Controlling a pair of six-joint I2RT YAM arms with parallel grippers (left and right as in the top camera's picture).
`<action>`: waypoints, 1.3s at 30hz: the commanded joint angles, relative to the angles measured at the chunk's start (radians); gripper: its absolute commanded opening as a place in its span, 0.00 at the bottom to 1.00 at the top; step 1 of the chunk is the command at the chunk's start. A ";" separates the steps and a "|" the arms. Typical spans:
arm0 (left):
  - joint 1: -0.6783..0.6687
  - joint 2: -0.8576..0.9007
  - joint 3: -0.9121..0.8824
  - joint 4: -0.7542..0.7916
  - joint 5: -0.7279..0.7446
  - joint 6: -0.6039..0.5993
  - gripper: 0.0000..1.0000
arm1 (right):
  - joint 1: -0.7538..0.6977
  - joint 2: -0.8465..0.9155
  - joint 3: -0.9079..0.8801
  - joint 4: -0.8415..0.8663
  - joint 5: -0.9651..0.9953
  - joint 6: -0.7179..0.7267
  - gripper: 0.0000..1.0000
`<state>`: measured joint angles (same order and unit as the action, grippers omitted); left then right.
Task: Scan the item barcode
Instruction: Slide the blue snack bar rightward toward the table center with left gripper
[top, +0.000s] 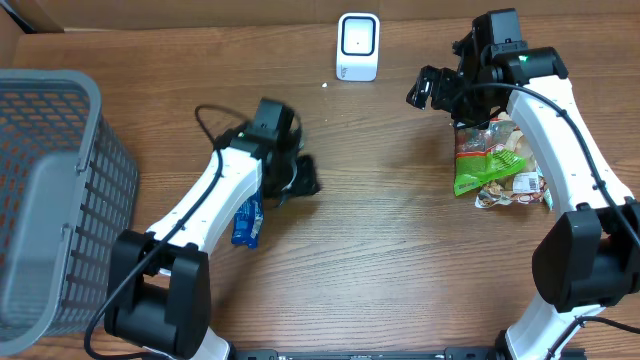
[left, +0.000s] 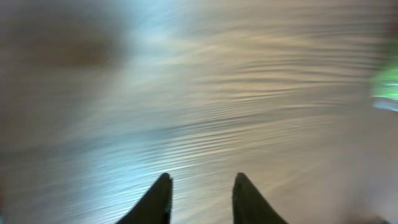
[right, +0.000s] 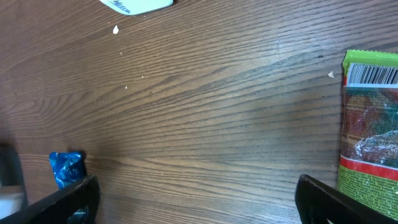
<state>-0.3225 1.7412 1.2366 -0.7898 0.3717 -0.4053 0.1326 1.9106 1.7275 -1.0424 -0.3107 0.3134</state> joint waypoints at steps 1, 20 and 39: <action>-0.031 -0.012 0.149 -0.048 0.087 0.071 0.38 | 0.003 -0.001 0.000 -0.006 -0.005 -0.006 1.00; 0.238 -0.008 0.082 -0.429 -0.539 -0.123 0.55 | 0.088 0.024 -0.007 0.001 -0.004 -0.007 1.00; 0.146 -0.008 -0.218 0.181 0.425 0.166 0.54 | 0.088 0.024 -0.007 0.004 -0.004 -0.007 1.00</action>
<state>-0.1272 1.7412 1.0229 -0.6670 0.3096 -0.4103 0.2226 1.9312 1.7256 -1.0405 -0.3107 0.3134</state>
